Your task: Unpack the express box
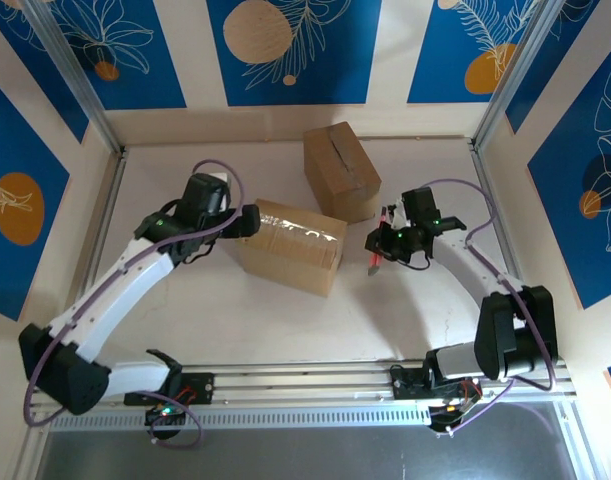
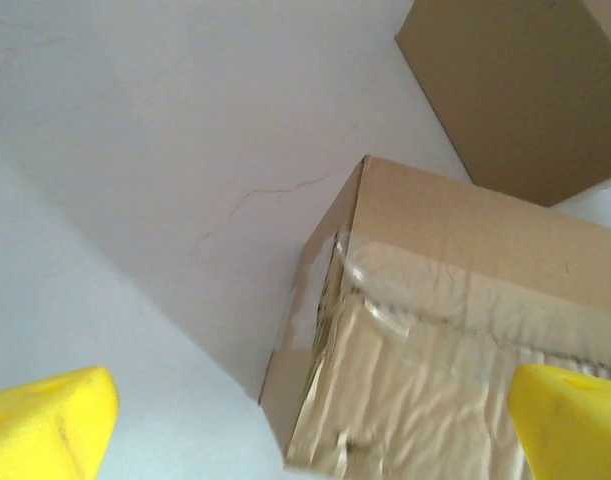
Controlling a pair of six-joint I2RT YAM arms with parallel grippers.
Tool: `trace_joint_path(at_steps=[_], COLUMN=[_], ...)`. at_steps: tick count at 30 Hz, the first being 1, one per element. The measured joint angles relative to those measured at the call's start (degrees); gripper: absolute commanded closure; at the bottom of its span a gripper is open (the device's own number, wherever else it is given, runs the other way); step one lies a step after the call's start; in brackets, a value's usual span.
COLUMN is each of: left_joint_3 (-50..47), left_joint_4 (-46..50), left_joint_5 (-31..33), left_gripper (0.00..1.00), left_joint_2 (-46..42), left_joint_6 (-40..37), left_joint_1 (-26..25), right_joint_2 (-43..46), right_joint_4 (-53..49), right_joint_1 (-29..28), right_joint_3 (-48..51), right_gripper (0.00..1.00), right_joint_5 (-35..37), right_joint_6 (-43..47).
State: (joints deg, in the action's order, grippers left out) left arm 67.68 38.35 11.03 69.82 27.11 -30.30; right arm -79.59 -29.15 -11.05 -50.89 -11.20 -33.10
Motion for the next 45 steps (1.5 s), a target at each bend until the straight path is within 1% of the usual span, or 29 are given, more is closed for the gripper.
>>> trace_joint_path(at_steps=[3, 8, 15, 23, 30, 31, 38, 41, 42, 43, 45], left_joint_3=[-3.41, -6.58, -6.91, -6.91, -6.91, -6.93, -7.63, -8.52, -8.92, -9.42, -10.62], left_joint_4=[1.27, 3.96, 5.09, 7.34, 7.80, 7.78, 8.55, 9.29, 9.51, 9.77, 10.36], left_joint_5=[-0.04, -0.11, -0.50, -0.48, -0.57, -0.79, -2.71, -3.93, -4.20, -4.70, -5.60], left_gripper=[0.00, 0.00, 0.00, 0.00, 0.00, 0.00, 0.00, 0.00, 0.00, 0.03, 0.10], left_joint_2=[-3.39, -4.24, -6.45, -7.43, -7.89, -7.89, -8.79, -9.94, -10.34, -10.86, -11.82], left_joint_6=[0.85, 1.33, 1.33, 1.27, 1.25, 1.27, 1.49, 2.03, 2.43, 2.80, 3.87], left_joint_1=[0.00, 0.00, 0.00, 0.00, 0.00, 0.00, 0.00, 0.00, 0.00, 0.00, 0.00], right_joint_2=[-3.87, -9.29, -9.46, -9.49, -8.63, -8.31, -5.64, -3.91, -3.41, -2.78, -0.94], right_joint_4=[4.39, 9.29, 12.11, 14.14, 18.18, 19.04, 25.14, 27.17, 27.34, 27.54, 25.29], right_joint_1=[0.00, 0.00, -0.46, -2.84, -3.10, -3.08, -3.69, -4.63, -4.85, -5.11, -5.88], right_joint_3=[4.24, 8.90, 9.57, 10.58, 13.49, 14.10, 17.68, 18.56, 18.71, 18.91, 19.12], right_gripper=[1.00, 1.00, 1.00, 1.00, 1.00, 0.99, 0.56, 0.45, 0.43, 0.40, 0.38], right_joint_5=[0.57, 1.79, 3.50, 6.84, 7.41, 7.43, 7.67, 8.33, 8.57, 8.74, 8.66], right_joint_6=[-1.64, -5.07, -11.06, -20.68, -27.10, -27.91, -32.13, -32.81, -32.94, -32.81, -32.54])
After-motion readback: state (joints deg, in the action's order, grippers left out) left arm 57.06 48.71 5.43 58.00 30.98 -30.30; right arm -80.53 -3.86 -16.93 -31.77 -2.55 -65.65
